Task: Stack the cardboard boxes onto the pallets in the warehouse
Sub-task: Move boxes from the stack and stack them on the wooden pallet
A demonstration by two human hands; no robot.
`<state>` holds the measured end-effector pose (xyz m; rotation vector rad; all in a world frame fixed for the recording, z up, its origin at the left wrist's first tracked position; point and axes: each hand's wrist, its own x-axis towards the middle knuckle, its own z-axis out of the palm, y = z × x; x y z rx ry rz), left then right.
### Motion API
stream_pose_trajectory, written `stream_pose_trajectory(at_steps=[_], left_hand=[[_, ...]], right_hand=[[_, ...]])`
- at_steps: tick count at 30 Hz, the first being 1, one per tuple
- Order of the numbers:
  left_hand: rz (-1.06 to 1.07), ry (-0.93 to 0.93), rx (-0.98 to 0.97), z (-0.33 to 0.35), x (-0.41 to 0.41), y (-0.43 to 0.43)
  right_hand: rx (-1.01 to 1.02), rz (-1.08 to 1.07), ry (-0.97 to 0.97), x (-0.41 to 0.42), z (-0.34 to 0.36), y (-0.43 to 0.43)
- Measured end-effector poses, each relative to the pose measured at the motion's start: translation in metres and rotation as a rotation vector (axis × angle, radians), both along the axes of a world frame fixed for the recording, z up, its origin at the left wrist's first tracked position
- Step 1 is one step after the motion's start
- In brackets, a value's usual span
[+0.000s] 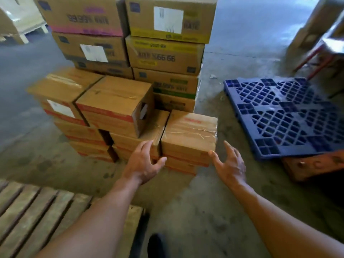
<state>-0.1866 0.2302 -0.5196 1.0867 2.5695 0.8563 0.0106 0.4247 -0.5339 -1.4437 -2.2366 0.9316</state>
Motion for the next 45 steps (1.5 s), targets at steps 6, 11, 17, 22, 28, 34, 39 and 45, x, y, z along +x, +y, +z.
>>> stream_pose_trajectory(at_steps=[6, 11, 17, 22, 28, 34, 39, 45], left_hand=[[-0.11, -0.054, -0.068, -0.091, -0.057, 0.108], [-0.078, -0.142, -0.167, -0.197, -0.115, 0.175], [0.02, -0.144, -0.137, -0.302, -0.14, 0.212], [0.154, 0.001, -0.089, -0.346, -0.127, 0.225], [0.23, 0.153, -0.052, -0.359, -0.121, 0.231], [0.325, 0.019, -0.041, -0.362, -0.12, 0.238], [0.38, -0.23, 0.067, -0.364, -0.13, 0.241], [0.333, -0.539, 0.253, -0.368, -0.141, 0.243]], right_hand=[[-0.078, -0.139, -0.063, -0.037, -0.08, 0.08], [-0.161, -0.16, -0.142, -0.09, -0.173, 0.13], [-0.224, -0.195, -0.224, -0.124, -0.267, 0.157], [-0.143, -0.303, -0.253, -0.13, -0.311, 0.171], [-0.126, -0.276, -0.161, -0.123, -0.329, 0.183], [-0.136, -0.253, -0.127, -0.107, -0.329, 0.206], [-0.176, -0.201, -0.07, -0.092, -0.328, 0.227], [-0.352, -0.273, 0.185, -0.094, -0.331, 0.247]])
